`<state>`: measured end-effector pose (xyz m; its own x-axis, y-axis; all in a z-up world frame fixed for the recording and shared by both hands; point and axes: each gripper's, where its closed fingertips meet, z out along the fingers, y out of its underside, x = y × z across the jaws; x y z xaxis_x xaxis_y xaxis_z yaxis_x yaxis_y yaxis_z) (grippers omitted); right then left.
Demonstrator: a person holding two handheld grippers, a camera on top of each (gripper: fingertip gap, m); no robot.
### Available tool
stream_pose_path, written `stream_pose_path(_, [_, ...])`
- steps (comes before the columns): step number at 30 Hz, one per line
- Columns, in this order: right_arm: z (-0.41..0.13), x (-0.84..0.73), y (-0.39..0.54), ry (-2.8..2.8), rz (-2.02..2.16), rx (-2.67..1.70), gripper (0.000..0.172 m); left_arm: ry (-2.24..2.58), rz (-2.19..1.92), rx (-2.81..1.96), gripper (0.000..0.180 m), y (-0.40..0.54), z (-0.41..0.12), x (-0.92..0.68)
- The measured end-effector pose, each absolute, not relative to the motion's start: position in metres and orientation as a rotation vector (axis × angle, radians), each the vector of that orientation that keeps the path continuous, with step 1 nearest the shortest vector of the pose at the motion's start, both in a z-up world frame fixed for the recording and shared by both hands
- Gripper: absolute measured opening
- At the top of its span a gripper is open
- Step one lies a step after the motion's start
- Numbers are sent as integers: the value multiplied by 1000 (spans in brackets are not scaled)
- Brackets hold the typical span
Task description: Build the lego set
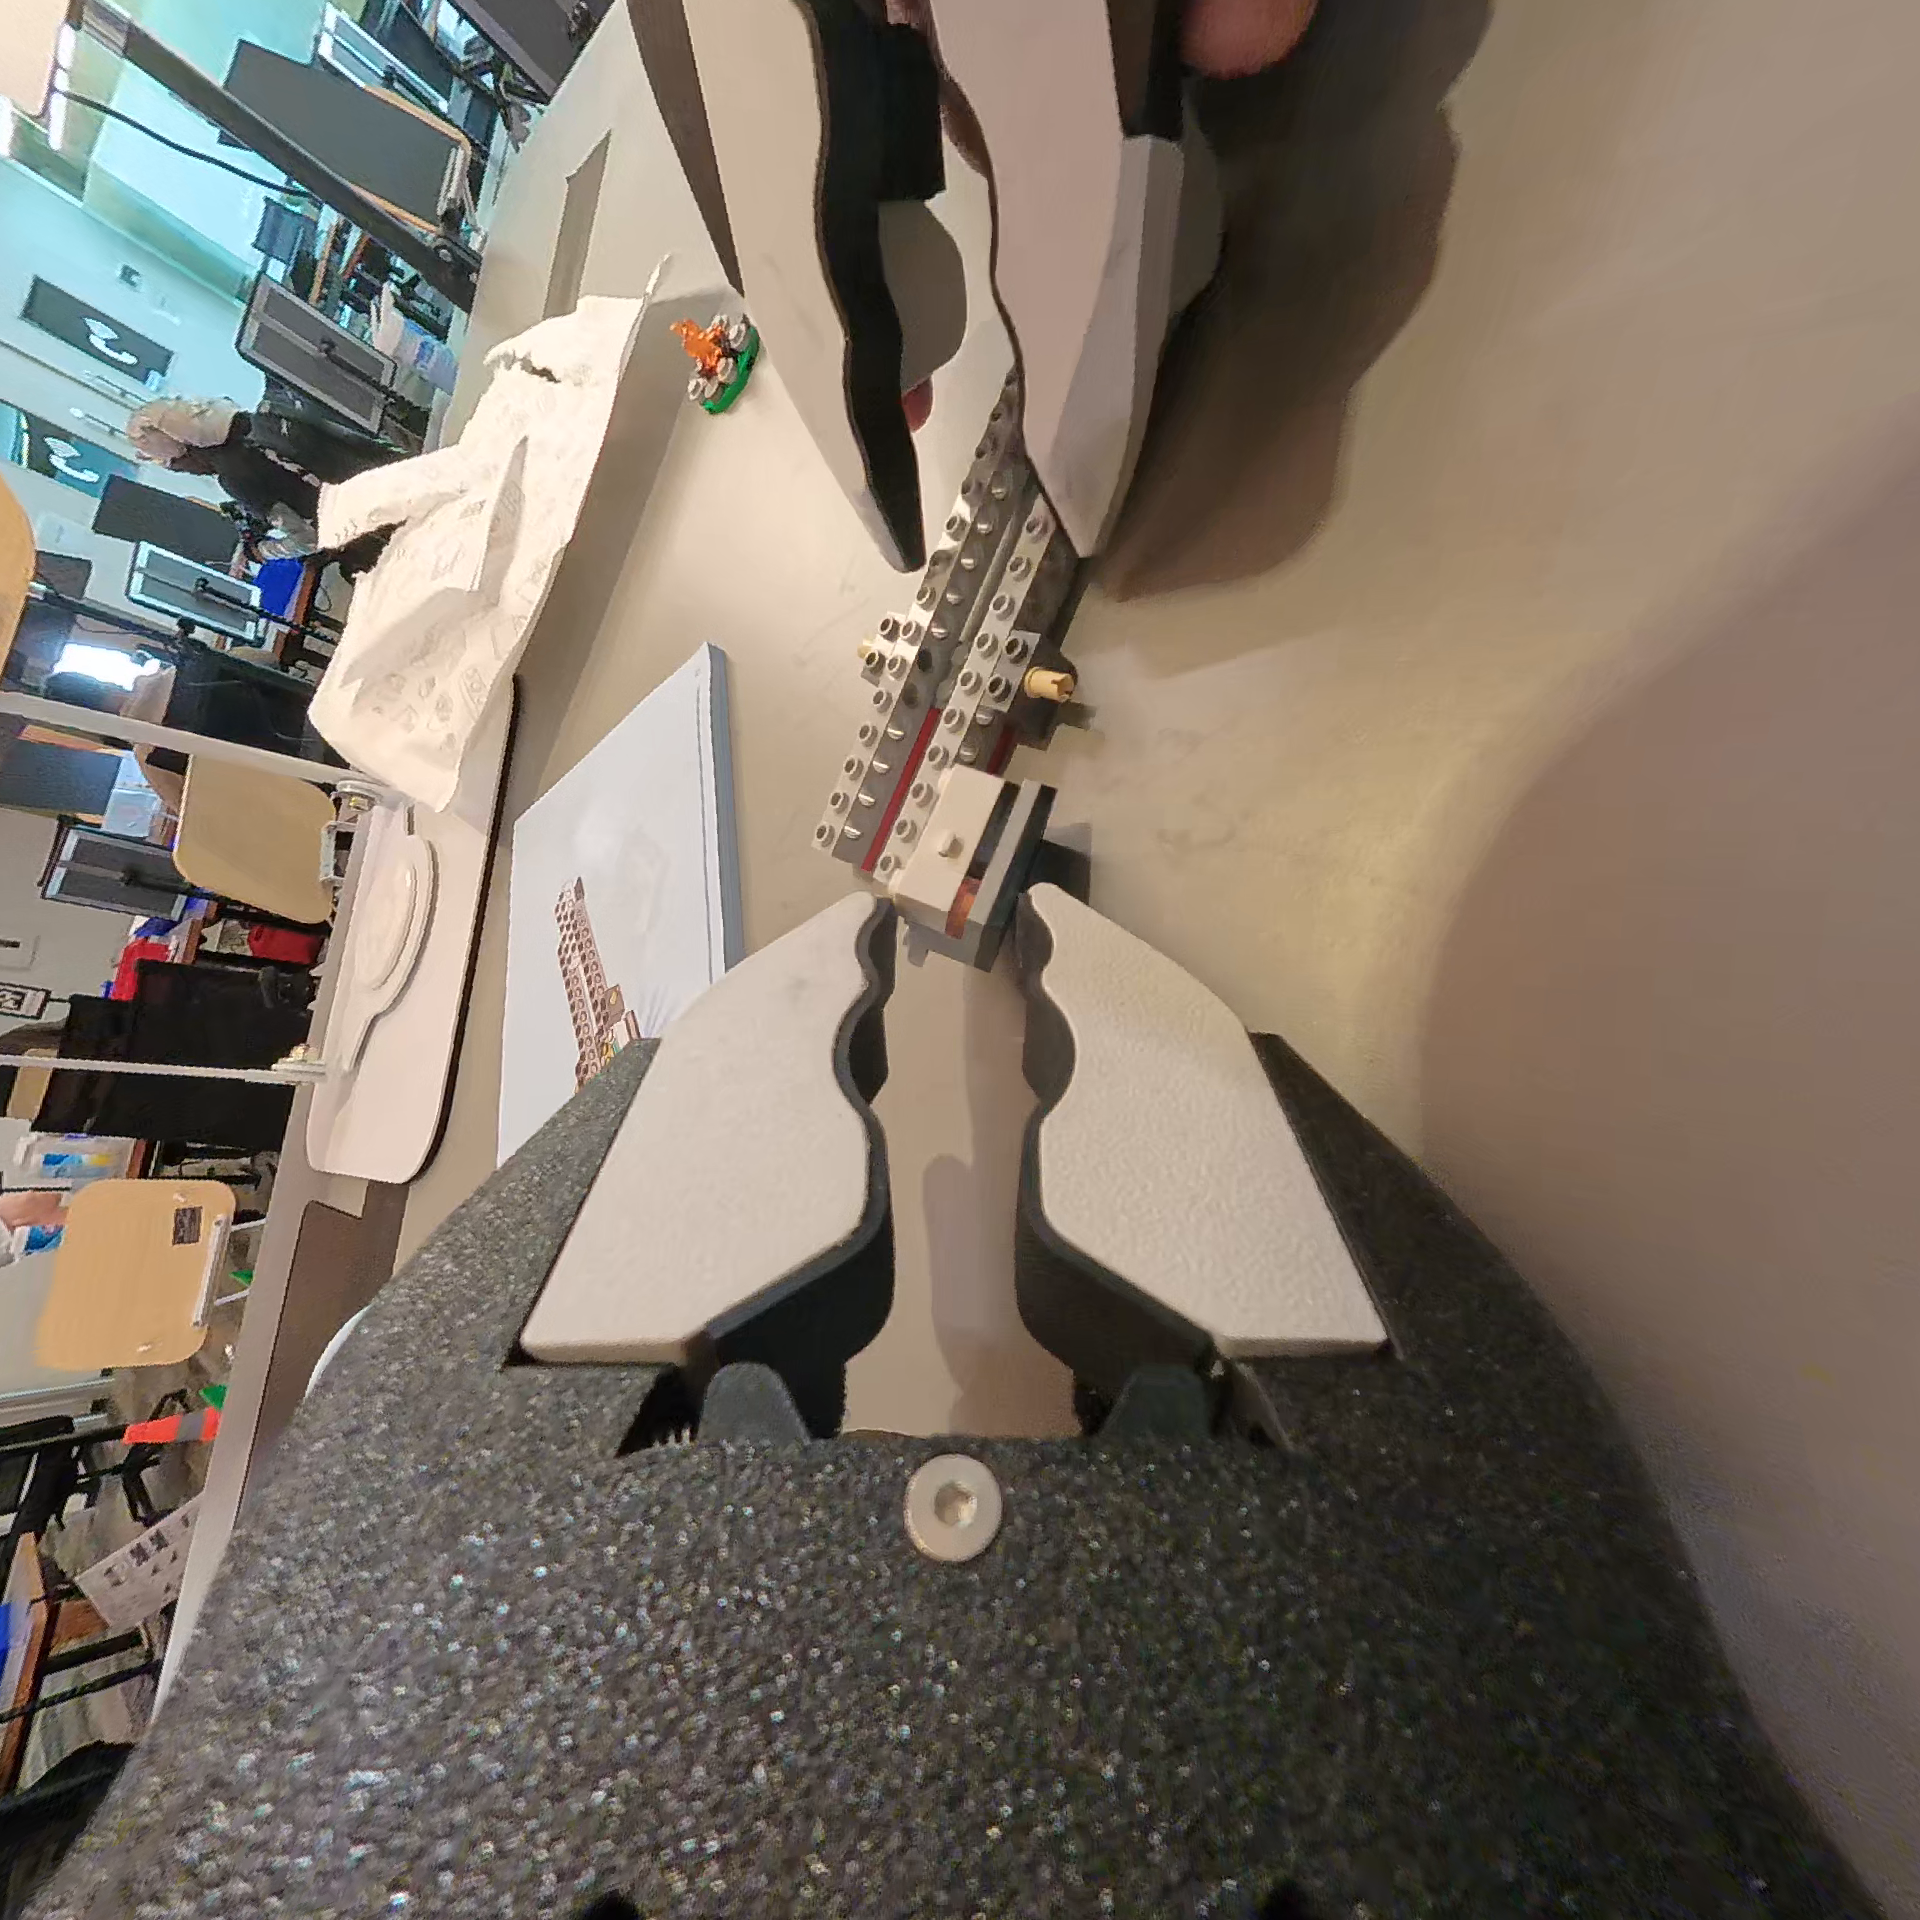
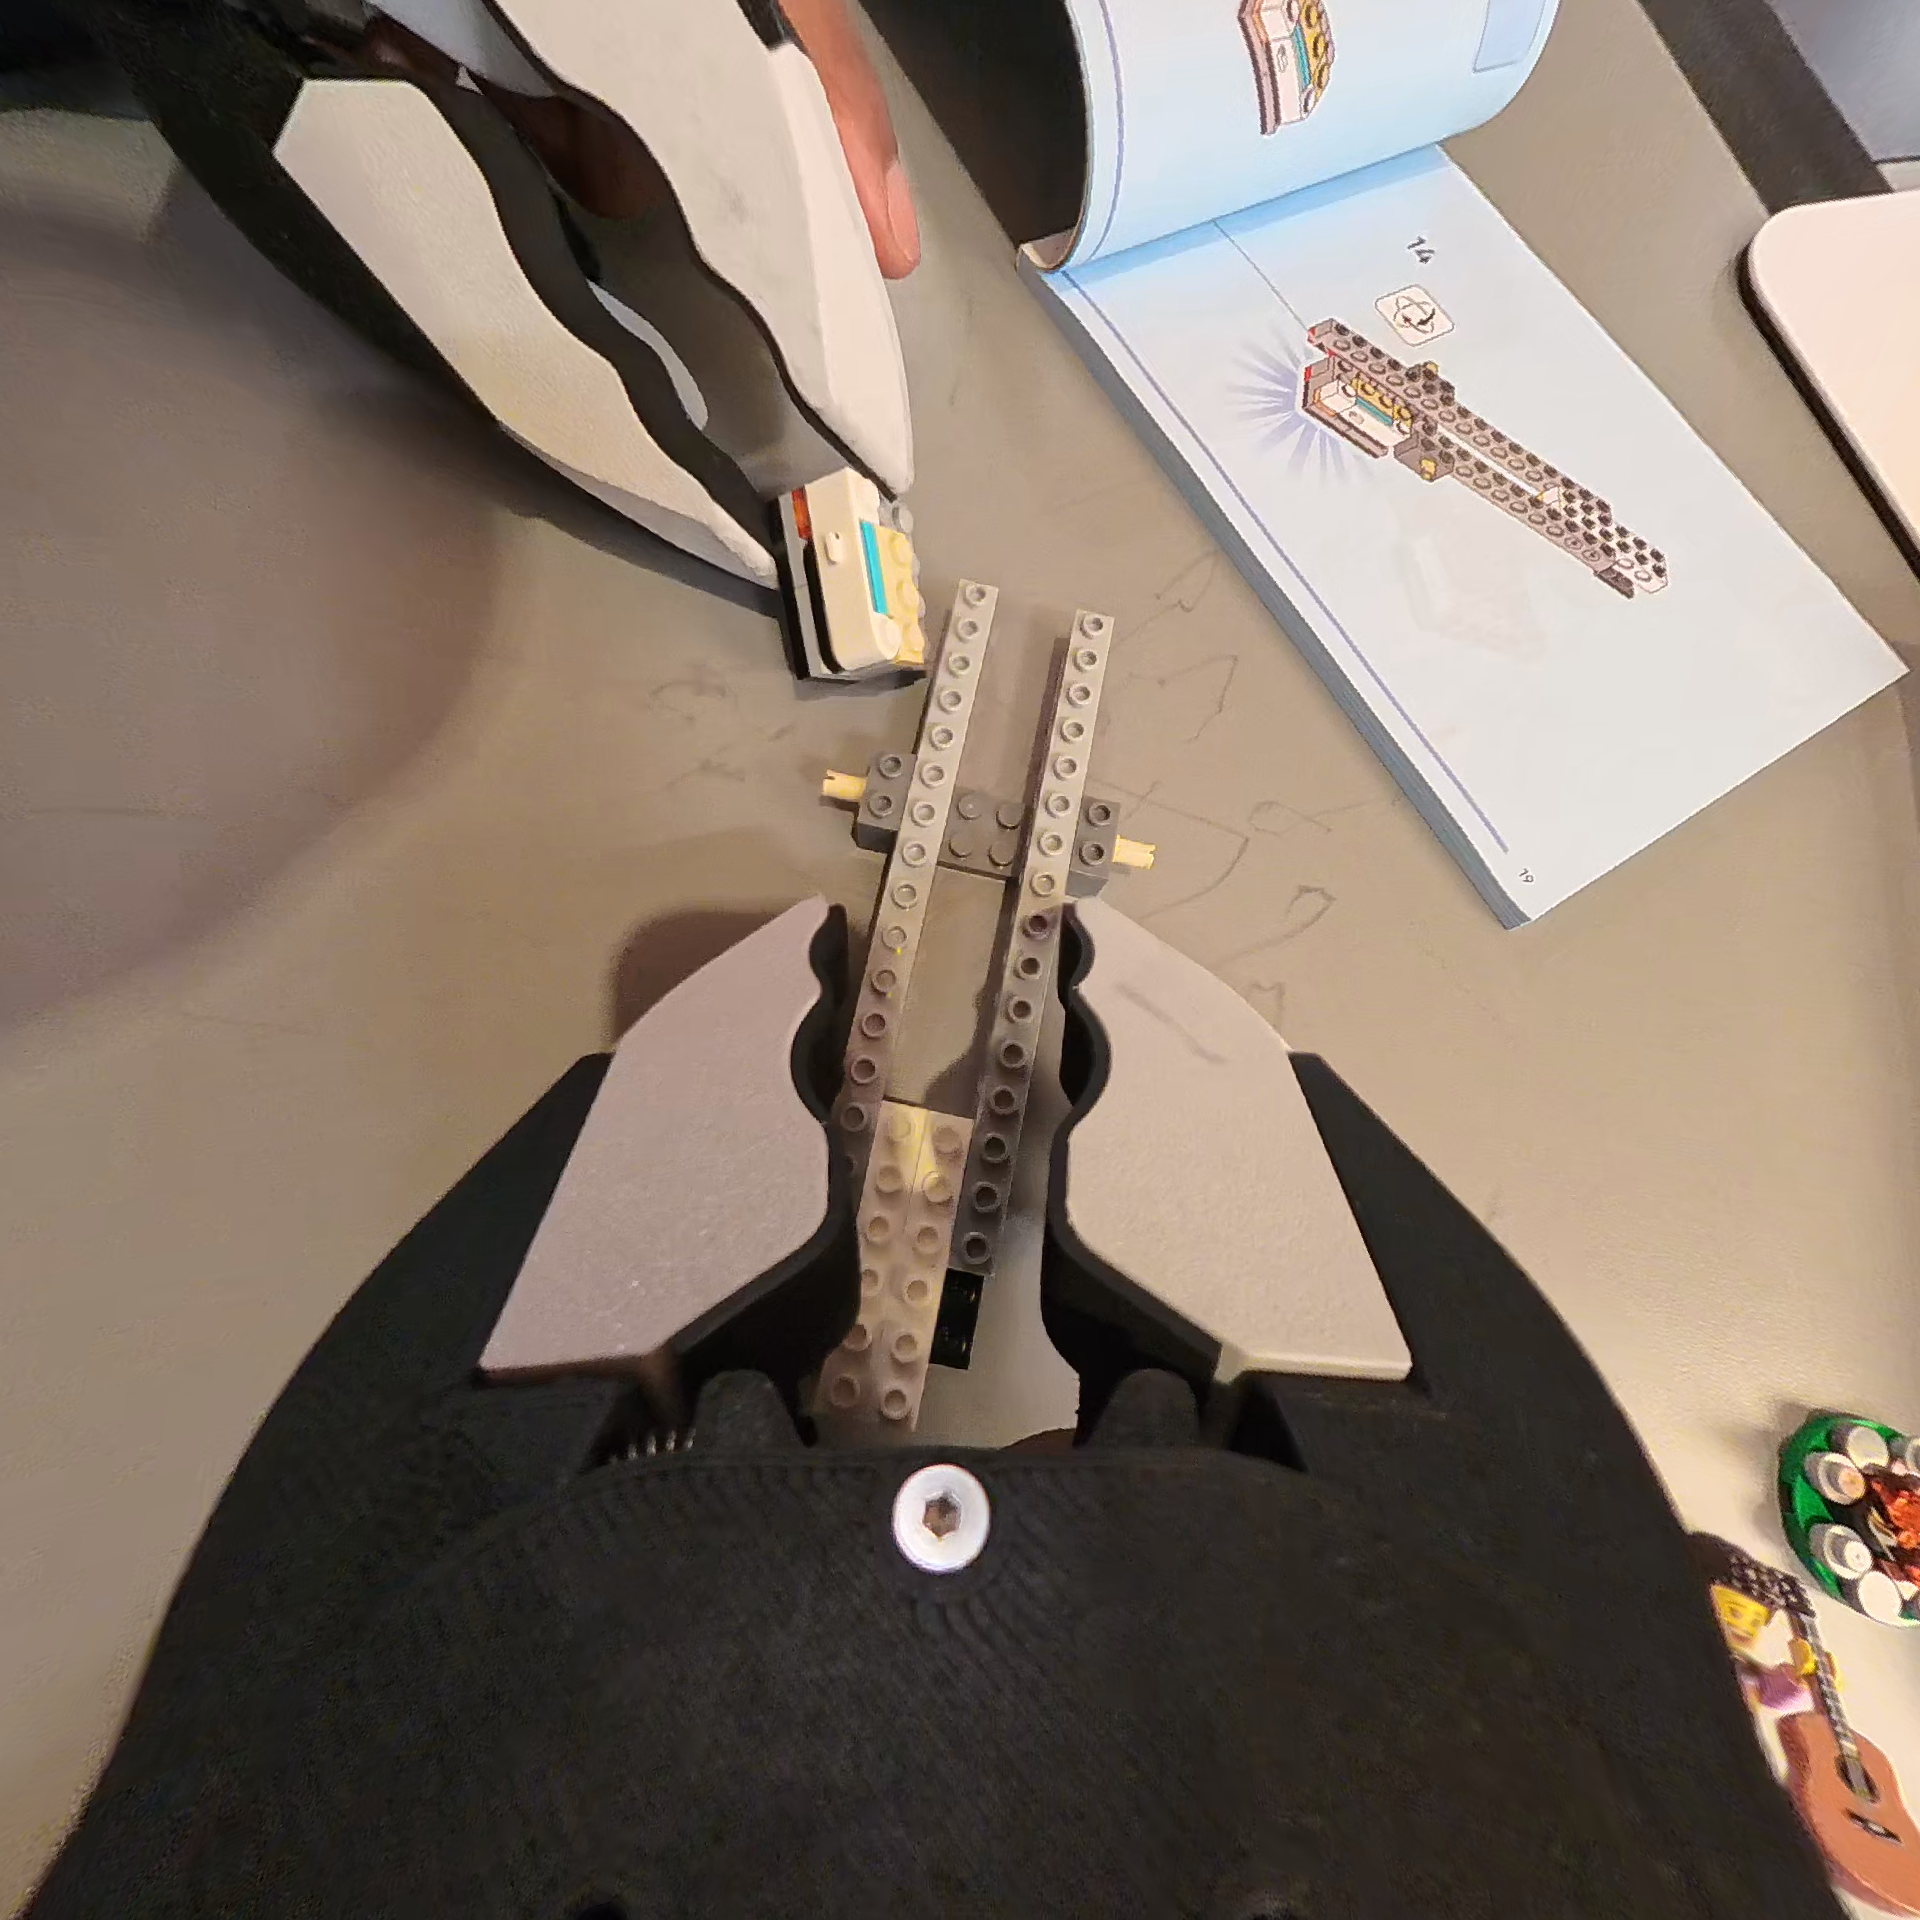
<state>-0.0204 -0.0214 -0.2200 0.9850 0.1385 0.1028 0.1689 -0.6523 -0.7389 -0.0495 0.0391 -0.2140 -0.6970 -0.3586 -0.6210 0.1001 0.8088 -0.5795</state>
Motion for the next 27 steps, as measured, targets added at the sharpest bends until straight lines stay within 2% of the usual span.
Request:
stream_pose_path(5, [-218, -24, -20, -253, -64, -2272, 23, 2264, -831, -250, 28, 43, -213, -53])
stream_pose_path(11, [-222, -27, -21, -284, -63, -2290, 16, 2342, -907, -413, 35, 50, -216, -54])
stream_pose_path(14, [-223, -28, -21, -290, -65, -2295, 16, 2344, -902, -424, 33, 50, -216, -53])
stream_pose_path(17, [-222, -27, -20, -285, -74, -2291, 18, 2339, -883, -377, 22, 47, -218, -55])
stream_pose_path(27, [-206, -32, -8, -245, -63, -2206, 22, 2224, -756, -168, 21, 43, -214, -51])
